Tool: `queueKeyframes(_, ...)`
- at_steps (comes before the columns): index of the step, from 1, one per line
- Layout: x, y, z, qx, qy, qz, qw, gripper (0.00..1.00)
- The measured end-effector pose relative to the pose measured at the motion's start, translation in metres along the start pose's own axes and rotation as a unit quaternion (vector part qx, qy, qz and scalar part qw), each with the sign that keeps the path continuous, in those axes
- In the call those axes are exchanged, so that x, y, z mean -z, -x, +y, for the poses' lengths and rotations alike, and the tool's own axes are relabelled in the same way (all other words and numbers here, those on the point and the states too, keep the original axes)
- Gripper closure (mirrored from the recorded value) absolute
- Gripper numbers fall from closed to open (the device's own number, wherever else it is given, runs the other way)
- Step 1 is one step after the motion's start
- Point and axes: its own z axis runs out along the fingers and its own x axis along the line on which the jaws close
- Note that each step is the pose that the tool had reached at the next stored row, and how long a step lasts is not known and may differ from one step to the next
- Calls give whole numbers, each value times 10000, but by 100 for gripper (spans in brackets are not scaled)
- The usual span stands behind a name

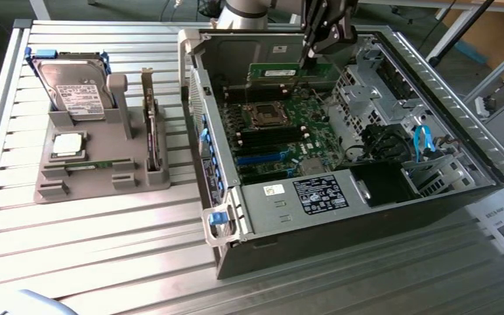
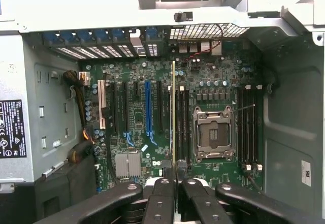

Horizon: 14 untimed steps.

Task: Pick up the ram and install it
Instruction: 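Pick up the ram and move it above insertion slot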

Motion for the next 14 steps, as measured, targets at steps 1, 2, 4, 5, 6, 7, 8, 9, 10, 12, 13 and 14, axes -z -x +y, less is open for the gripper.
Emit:
queueKeyframes(1, -1, 0, 0, 0, 0, 0, 10000, 88)
queueKeyframes(2, -6, 1, 0, 0, 0, -1, 10000, 88)
queueKeyframes(4, -26, 0, 0, 0, 0, -1, 10000, 88)
queueKeyframes(5, -40, 0, 0, 0, 0, -1, 10000, 88)
queueKeyframes(6, -64, 0, 0, 0, 0, -1, 10000, 88)
queueKeyframes(7, -80, 0, 0, 0, 0, -1, 10000, 88)
queueKeyframes(8, -97, 0, 0, 0, 0, -1, 10000, 88)
queueKeyframes(9, -112, 0, 0, 0, 0, -1, 10000, 88)
queueKeyframes(10, -127, 0, 0, 0, 0, -2, 10000, 88)
queueKeyframes(12, -155, 0, 0, 0, 0, -1, 10000, 88)
queueKeyframes(13, -166, 0, 0, 0, 0, -1, 10000, 88)
queueKeyframes(14, -175, 0, 0, 0, 0, -1, 10000, 88)
